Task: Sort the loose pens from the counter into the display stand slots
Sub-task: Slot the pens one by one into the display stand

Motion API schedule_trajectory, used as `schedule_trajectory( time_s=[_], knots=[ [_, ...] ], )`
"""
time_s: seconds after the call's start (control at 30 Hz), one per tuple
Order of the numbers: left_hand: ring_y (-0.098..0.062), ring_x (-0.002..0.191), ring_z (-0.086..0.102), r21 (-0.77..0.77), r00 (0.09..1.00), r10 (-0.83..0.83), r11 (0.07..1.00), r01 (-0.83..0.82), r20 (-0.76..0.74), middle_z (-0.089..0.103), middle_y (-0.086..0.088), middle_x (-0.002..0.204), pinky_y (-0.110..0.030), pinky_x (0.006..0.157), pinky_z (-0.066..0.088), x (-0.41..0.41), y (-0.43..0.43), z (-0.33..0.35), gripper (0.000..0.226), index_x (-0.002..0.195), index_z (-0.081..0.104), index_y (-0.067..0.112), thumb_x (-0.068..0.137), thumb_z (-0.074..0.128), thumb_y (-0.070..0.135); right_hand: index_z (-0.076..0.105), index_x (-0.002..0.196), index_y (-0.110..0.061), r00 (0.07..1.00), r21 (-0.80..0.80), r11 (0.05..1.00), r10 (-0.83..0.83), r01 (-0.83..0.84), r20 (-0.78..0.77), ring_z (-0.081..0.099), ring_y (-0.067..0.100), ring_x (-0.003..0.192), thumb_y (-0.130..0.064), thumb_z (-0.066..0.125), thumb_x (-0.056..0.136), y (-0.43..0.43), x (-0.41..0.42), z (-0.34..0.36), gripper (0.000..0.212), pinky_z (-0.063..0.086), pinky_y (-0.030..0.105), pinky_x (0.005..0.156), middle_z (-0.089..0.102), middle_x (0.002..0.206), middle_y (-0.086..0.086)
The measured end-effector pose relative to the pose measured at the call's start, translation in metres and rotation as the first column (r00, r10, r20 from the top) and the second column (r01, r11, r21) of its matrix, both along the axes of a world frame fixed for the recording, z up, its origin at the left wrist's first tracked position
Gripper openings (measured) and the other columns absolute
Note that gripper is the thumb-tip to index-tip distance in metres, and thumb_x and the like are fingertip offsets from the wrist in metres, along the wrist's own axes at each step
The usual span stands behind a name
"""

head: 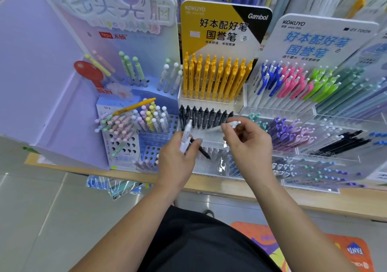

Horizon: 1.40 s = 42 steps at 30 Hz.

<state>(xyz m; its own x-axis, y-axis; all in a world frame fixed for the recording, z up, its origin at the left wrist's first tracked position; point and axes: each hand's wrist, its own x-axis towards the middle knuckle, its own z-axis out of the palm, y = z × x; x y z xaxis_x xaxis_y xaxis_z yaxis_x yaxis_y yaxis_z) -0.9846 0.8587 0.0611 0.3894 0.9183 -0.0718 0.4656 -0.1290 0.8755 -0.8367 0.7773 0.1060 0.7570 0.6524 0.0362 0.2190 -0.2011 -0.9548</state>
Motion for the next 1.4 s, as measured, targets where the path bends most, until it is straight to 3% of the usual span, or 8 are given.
schedule_trajectory(
  time_s=[0.17,0.37,0.57,0.7,0.87,1.03,1.2,1.4],
  knots=[
    [-0.001,0.076,0.063,-0.019,0.979,0.117,0.993,-0.115,0.167,0.067,0.011,0.083,-0.014,0.068,0.048,-0.012,0.016,0.021,0.014,0.095,0.062,0.041,0.099,0.071,0.032,0.075,0.104,-0.018,0.986,-0.044,0.996,0.077,-0.071,0.150,0.061,0.013,0.069,-0.027,0.074,0.094,0.036,-0.009,-0.013,0.014,0.053,0.029,0.068,0.065,0.076,-0.007],
    [0.000,0.069,0.059,-0.041,0.971,0.134,0.991,-0.128,0.197,0.065,0.010,0.080,-0.013,0.064,0.047,-0.025,0.025,0.029,0.005,0.104,0.065,0.032,0.101,0.069,0.030,0.071,0.102,-0.015,0.917,-0.165,0.977,0.185,-0.133,0.353,0.054,0.011,0.067,-0.023,0.067,0.099,0.048,-0.010,-0.015,0.010,0.046,0.029,0.067,0.059,0.074,-0.009],
    [-0.008,0.059,0.059,-0.100,0.965,0.153,0.986,-0.134,0.214,0.063,0.017,0.072,-0.032,0.060,0.057,-0.031,0.026,0.028,0.006,0.102,0.064,0.037,0.101,0.068,0.034,0.069,0.099,-0.011,0.851,-0.295,0.943,0.276,-0.151,0.447,0.052,0.015,0.068,-0.024,0.062,0.102,0.052,-0.006,-0.010,0.015,0.041,0.031,0.065,0.052,0.070,-0.010],
    [-0.001,0.059,0.056,-0.085,0.959,0.167,0.985,-0.152,0.230,0.064,0.024,0.074,-0.022,0.059,0.053,-0.028,0.026,0.035,0.008,0.101,0.064,0.036,0.101,0.069,0.029,0.063,0.086,-0.011,0.829,-0.359,0.918,0.330,-0.170,0.451,0.051,0.017,0.063,-0.029,0.063,0.101,0.063,-0.013,-0.015,0.023,0.041,0.034,0.059,0.054,0.066,-0.003],
    [-0.023,0.064,0.065,-0.121,0.957,0.169,0.982,-0.144,0.236,0.067,0.015,0.080,-0.055,0.064,0.062,-0.030,0.027,0.039,0.007,0.104,0.066,0.040,0.100,0.069,0.035,0.047,0.069,-0.010,0.851,-0.364,0.909,0.346,-0.201,0.395,0.039,0.016,0.055,-0.026,0.070,0.097,0.076,-0.013,-0.021,0.039,0.030,0.034,0.055,0.041,0.056,-0.004],
    [-0.006,0.060,0.058,-0.085,0.954,0.179,0.983,-0.163,0.243,0.065,0.017,0.073,-0.033,0.060,0.058,-0.029,0.027,0.044,0.012,0.102,0.066,0.036,0.101,0.069,0.025,0.054,0.073,-0.010,0.862,-0.317,0.929,0.312,-0.189,0.400,0.046,0.020,0.060,-0.024,0.068,0.098,0.070,-0.019,-0.025,0.032,0.039,0.036,0.057,0.047,0.060,-0.002],
    [-0.015,0.060,0.061,-0.071,0.946,0.217,0.976,-0.206,0.240,0.066,0.009,0.073,-0.045,0.058,0.057,-0.027,0.025,0.047,0.009,0.103,0.069,0.035,0.101,0.069,0.026,0.069,0.098,-0.012,0.808,-0.307,0.931,0.330,-0.194,0.489,0.053,0.016,0.073,-0.024,0.060,0.102,0.060,-0.014,-0.029,0.016,0.045,0.035,0.063,0.060,0.081,-0.001],
    [-0.023,0.068,0.064,-0.048,0.946,0.170,0.985,-0.163,0.275,0.069,0.006,0.080,-0.048,0.067,0.061,-0.014,0.037,0.050,0.012,0.110,0.072,0.031,0.101,0.069,0.024,0.044,0.079,-0.016,0.780,-0.208,0.949,0.314,-0.238,0.542,0.042,0.020,0.064,-0.024,0.053,0.105,0.078,-0.010,0.005,0.029,0.037,0.038,0.056,0.044,0.070,-0.004]
  ],
)
